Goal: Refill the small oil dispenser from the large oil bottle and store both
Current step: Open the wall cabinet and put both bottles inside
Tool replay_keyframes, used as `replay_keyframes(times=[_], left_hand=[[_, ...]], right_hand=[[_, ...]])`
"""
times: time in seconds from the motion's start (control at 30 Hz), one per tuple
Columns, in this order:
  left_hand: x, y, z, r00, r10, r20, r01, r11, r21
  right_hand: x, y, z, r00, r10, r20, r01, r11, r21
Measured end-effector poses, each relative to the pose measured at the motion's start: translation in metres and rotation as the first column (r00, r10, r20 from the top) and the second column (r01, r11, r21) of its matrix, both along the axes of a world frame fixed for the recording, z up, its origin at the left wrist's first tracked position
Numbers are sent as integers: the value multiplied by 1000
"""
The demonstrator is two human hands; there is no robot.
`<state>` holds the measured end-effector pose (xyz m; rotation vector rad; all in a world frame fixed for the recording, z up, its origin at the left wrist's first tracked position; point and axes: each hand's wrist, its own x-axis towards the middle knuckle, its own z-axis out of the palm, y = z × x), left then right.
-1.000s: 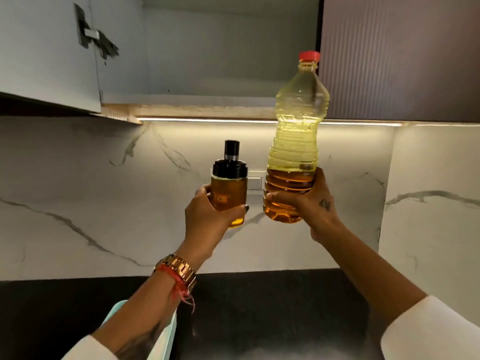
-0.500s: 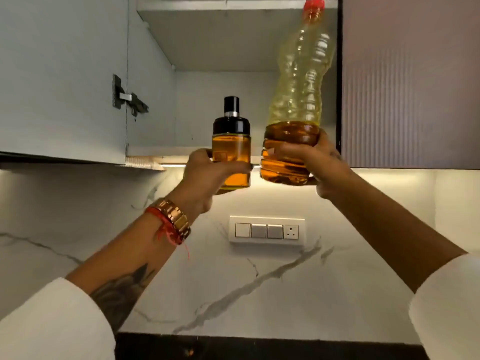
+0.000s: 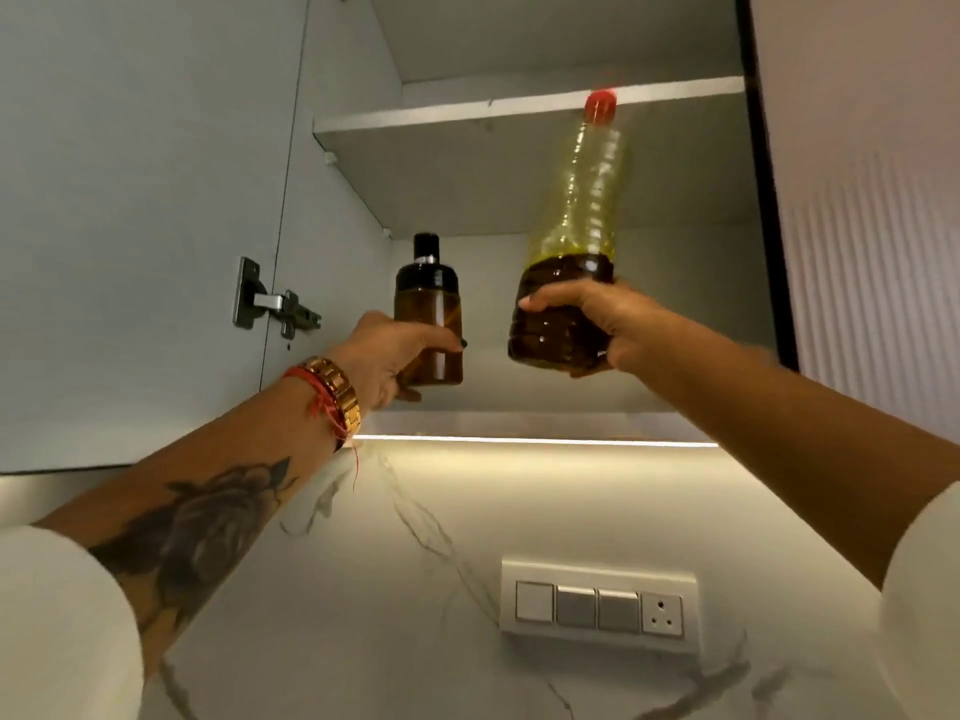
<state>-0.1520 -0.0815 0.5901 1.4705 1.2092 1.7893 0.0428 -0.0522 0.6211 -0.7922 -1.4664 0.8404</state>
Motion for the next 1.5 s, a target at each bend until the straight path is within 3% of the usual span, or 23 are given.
replay_keyframes(times=[0.37, 0.53, 1.1, 1.23, 1.5], left_hand=[[-43, 94, 8, 994, 82, -69, -91, 987, -133], [-49, 102, 13, 987, 59, -147, -84, 982, -168], [-44, 92, 7, 985, 7, -172, -44, 976, -214], [-42, 79, 6, 992, 6, -128, -28, 986, -167], [-33, 30, -7, 963, 231, -138, -230, 973, 25]], right_hand=[[-53, 98, -5, 985, -31, 168, 54, 989, -140], [-57, 101, -11, 976, 15, 216, 17, 989, -146], [-50, 90, -15, 956, -16, 294, 64, 986, -155], [-48, 73, -13, 947, -44, 318, 81, 991, -104], [-37, 9, -22, 963, -97, 250, 99, 995, 8]])
